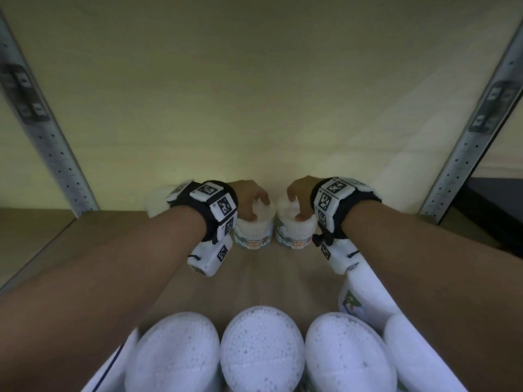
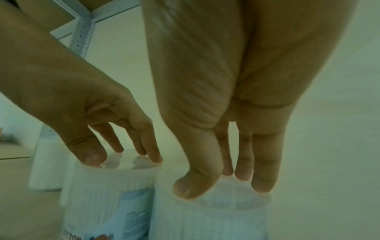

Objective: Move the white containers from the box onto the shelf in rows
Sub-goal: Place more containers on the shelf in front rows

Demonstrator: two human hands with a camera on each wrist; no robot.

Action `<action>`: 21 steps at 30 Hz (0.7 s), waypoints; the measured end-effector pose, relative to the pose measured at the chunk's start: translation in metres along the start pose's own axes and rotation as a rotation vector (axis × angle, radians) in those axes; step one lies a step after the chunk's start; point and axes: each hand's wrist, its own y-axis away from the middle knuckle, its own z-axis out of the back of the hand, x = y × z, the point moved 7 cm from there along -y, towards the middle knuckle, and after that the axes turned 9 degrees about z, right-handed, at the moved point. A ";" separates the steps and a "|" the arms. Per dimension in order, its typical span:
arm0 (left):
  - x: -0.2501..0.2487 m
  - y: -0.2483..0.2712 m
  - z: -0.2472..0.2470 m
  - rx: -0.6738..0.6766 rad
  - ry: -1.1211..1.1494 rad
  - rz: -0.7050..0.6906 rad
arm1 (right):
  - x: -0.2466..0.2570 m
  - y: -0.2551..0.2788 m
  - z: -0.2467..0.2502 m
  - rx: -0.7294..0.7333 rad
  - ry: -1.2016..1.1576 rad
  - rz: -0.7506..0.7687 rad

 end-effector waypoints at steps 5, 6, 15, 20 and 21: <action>-0.014 0.033 -0.003 0.032 -0.037 -0.023 | 0.019 0.035 -0.004 0.073 0.032 0.039; -0.017 0.039 -0.003 0.037 -0.042 -0.030 | 0.021 0.043 -0.005 0.082 0.037 0.044; -0.041 0.093 -0.011 0.064 -0.054 -0.057 | -0.015 -0.016 -0.083 0.187 0.042 0.005; -0.050 0.118 -0.015 0.053 -0.015 -0.071 | -0.014 -0.002 -0.103 0.254 0.066 0.045; -0.053 0.122 -0.016 0.049 -0.018 -0.073 | -0.014 0.001 -0.104 0.231 0.070 0.055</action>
